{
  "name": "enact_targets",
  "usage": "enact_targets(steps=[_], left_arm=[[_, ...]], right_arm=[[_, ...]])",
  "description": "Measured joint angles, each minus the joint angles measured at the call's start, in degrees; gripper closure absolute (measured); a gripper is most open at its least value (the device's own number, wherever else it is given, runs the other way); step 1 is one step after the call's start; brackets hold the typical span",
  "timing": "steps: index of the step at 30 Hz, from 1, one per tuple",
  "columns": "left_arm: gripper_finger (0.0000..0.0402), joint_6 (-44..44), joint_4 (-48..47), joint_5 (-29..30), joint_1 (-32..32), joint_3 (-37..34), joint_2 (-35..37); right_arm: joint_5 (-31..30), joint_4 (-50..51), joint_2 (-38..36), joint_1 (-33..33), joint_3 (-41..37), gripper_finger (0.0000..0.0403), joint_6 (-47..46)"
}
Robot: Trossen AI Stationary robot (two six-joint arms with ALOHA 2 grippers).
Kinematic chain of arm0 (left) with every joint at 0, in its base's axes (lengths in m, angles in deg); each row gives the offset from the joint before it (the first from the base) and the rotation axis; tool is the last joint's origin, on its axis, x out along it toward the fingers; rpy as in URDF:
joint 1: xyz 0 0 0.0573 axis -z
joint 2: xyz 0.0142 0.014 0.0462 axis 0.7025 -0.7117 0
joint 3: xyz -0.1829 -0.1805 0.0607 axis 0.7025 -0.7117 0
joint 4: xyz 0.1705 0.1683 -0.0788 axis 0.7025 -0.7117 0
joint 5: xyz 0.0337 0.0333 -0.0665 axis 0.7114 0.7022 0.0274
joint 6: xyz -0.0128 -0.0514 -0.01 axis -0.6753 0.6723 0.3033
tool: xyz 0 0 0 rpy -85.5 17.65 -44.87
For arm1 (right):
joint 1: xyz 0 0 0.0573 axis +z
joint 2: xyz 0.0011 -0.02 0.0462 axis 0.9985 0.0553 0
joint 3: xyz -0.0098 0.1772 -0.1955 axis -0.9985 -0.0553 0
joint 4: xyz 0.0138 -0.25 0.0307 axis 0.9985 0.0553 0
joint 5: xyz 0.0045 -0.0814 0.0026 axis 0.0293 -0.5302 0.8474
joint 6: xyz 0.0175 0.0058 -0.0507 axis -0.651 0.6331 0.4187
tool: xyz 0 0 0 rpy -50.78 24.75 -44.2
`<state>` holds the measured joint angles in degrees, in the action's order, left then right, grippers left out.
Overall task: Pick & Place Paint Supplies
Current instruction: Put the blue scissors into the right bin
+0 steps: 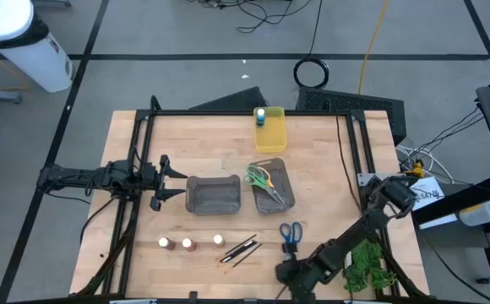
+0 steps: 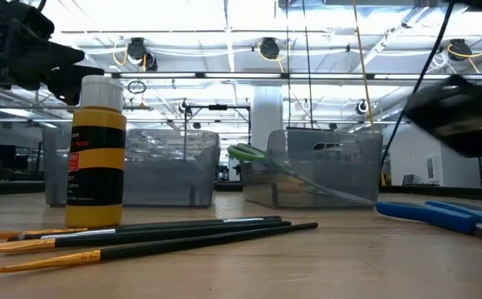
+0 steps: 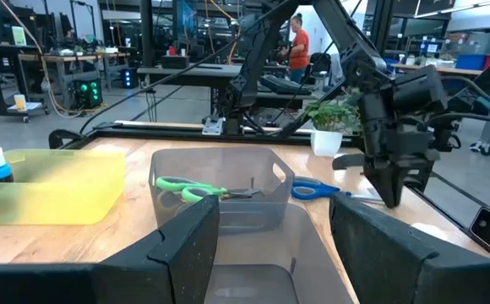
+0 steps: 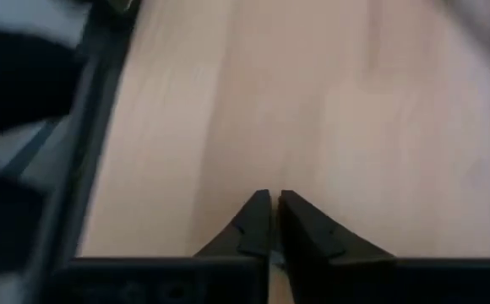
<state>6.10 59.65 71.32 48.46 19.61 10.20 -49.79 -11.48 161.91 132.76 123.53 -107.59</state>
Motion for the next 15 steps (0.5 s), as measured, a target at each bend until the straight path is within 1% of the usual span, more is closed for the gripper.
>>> enact_targets(steps=[2,4,6,9,12,15], left_arm=[[0.0165,0.00,0.01,-0.02,-0.01,0.00,0.00],[0.0165,0.00,0.00,-0.02,0.01,0.00,0.00],[0.0165,0.00,0.00,-0.02,0.00,0.00,0.00],[0.0165,0.00,0.02,-0.01,0.01,0.00,0.00],[0.0165,0.02,0.02,0.00,-0.01,0.00,0.00],[0.0165,0.01,0.02,-0.01,0.00,0.00,0.00]], right_arm=[[1.29,3.79,-2.38,1.16,-0.06,0.0399,-2.51],[1.01,8.24,-4.21,2.24,-0.20,0.0399,-5.40],[-2.25,12.79,-5.88,3.38,-0.36,0.0398,-7.78],[-9.39,18.47,-7.95,4.61,-0.39,0.0400,-11.66],[-11.83,19.44,-8.69,5.18,-0.37,0.0402,-13.65],[-12.66,18.38,-9.30,5.25,-0.37,0.0402,-12.43]])
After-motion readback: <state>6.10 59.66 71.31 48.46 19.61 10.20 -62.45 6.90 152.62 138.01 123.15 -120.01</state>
